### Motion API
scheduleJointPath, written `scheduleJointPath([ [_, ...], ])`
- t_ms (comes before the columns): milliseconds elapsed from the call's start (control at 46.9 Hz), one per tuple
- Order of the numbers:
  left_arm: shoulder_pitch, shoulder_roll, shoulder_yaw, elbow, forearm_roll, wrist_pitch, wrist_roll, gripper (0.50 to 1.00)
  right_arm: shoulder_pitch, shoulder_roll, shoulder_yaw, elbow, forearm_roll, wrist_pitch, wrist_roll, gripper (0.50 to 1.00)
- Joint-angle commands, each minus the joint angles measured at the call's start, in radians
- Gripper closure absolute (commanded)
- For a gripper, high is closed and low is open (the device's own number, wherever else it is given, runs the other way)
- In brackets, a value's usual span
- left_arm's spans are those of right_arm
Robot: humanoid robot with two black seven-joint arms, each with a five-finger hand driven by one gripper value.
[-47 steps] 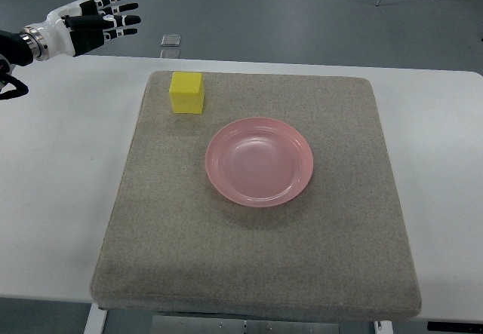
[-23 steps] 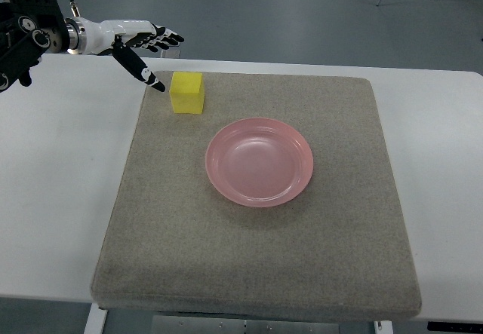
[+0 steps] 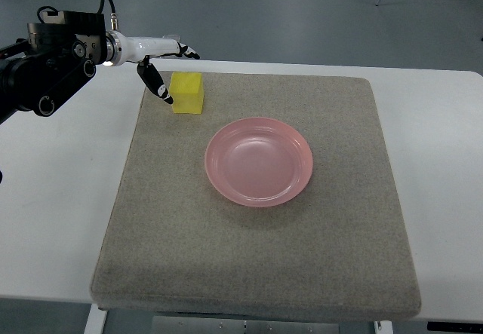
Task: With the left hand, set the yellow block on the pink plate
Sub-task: 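Lower the left hand onto the yellow cube and close fingers around it, then lift the yellow cube up with the left hand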
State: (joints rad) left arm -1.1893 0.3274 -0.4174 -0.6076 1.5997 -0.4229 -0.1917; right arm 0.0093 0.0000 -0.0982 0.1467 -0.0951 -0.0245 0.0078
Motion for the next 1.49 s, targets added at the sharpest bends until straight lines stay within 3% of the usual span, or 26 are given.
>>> scheduleJointPath([
  [0, 0.000, -0.007, 0.003, 0.002, 0.003, 0.003, 0.000, 0.506, 0.000, 0.000, 0.000, 0.001, 0.000, 0.000, 0.000, 0.576],
  [363, 0.028, -0.051, 0.051, 0.023, 0.005, 0.099, 0.006, 0.510, 0.000, 0.000, 0.000, 0.001, 0.000, 0.000, 0.000, 0.576],
  [576, 0.033, -0.067, 0.051, 0.045, 0.054, 0.119, 0.009, 0.534, 0.000, 0.000, 0.000, 0.001, 0.000, 0.000, 0.000, 0.576],
  [619, 0.033, -0.068, 0.051, 0.045, 0.054, 0.119, 0.014, 0.580, 0.000, 0.000, 0.000, -0.001, 0.000, 0.000, 0.000, 0.576],
  [683, 0.033, -0.068, 0.052, 0.046, 0.055, 0.118, 0.020, 0.707, 0.000, 0.000, 0.000, 0.001, 0.000, 0.000, 0.000, 0.576],
  [768, 0.033, -0.068, 0.057, 0.048, 0.068, 0.118, 0.029, 0.838, 0.000, 0.000, 0.000, -0.001, 0.000, 0.000, 0.000, 0.576],
  [918, 0.027, -0.065, 0.054, 0.045, 0.080, 0.119, 0.031, 0.977, 0.000, 0.000, 0.000, -0.001, 0.000, 0.000, 0.000, 0.576],
  [1152, -0.016, -0.021, 0.039, 0.008, 0.069, 0.135, 0.029, 1.000, 0.000, 0.000, 0.000, -0.001, 0.000, 0.000, 0.000, 0.576],
  [1345, -0.039, 0.165, 0.019, -0.248, 0.063, 0.055, 0.008, 1.000, 0.000, 0.000, 0.000, -0.001, 0.000, 0.000, 0.000, 0.576],
  [1473, -0.038, 0.174, 0.019, -0.290, 0.062, 0.032, 0.000, 1.000, 0.000, 0.000, 0.000, 0.001, 0.000, 0.000, 0.000, 0.576],
])
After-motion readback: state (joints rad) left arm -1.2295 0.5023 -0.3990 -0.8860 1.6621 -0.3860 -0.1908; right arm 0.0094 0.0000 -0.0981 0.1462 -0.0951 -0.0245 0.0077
